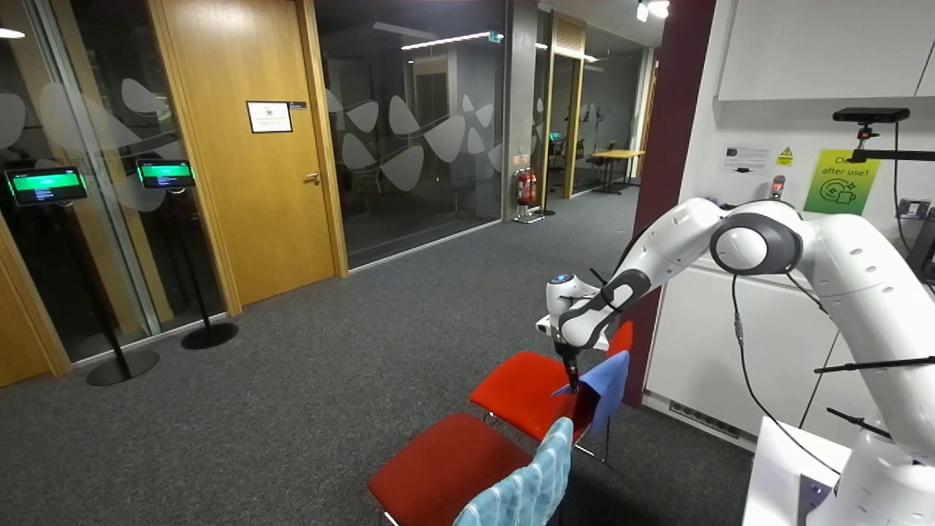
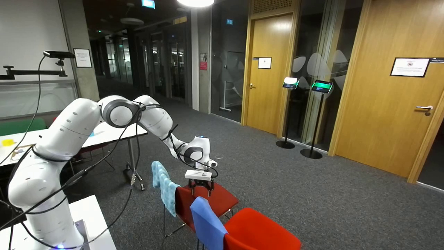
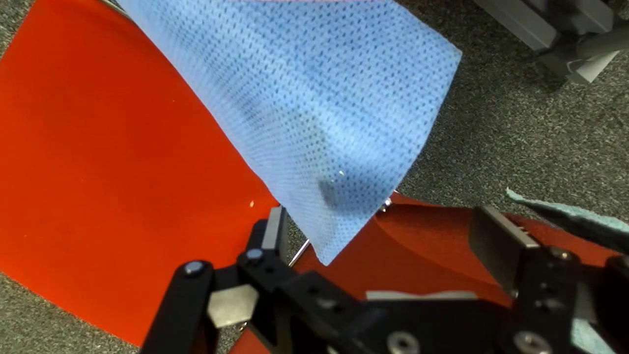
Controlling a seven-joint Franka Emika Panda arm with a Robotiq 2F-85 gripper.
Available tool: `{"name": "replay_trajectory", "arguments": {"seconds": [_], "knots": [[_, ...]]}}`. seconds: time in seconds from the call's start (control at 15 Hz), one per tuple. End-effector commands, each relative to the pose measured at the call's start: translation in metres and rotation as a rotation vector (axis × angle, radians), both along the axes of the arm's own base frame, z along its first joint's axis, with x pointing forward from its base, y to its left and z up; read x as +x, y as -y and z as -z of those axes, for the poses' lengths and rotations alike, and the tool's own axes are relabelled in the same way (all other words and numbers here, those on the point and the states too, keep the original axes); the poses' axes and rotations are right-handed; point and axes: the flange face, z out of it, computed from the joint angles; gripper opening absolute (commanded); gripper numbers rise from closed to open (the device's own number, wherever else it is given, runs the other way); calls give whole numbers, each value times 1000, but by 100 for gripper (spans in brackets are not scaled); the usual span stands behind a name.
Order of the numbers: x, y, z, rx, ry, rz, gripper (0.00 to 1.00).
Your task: Fix the blue cloth on the back of the chair
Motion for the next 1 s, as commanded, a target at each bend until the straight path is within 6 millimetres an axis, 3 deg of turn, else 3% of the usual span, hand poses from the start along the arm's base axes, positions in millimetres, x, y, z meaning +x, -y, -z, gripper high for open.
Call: {"name": "replay_trajectory", "arguments": {"seconds": [0.0,0.93], "knots": [[9,2,-2,-35,-27,2,100],[12,14,3,-126,-48,13,100]]}}
